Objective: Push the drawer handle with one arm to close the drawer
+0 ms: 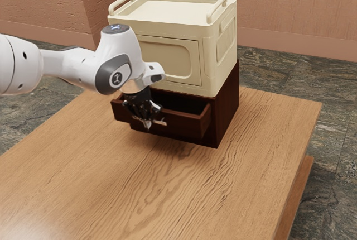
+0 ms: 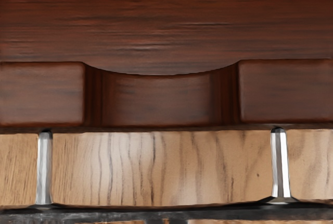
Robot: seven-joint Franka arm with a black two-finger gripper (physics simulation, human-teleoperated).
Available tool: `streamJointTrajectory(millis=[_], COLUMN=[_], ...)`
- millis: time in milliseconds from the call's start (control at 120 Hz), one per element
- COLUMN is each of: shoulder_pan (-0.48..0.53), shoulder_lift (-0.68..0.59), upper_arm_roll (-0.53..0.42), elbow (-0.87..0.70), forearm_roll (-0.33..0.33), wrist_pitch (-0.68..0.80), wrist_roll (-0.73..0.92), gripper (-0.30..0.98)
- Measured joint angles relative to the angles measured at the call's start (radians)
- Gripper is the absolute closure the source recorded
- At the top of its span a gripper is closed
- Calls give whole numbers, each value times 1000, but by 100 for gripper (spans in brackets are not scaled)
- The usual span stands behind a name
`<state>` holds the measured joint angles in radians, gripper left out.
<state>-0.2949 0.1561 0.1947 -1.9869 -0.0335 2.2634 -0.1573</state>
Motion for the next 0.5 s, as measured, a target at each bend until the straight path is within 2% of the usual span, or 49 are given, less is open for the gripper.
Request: streamJointTrajectory(millis=[500], shoulder_pan=[14], shoulder_lift=[80], upper_arm_roll=[-7], elbow=[79], forearm_roll=[-5], wrist_pitch=[94], wrist_roll=[4], gripper=[79])
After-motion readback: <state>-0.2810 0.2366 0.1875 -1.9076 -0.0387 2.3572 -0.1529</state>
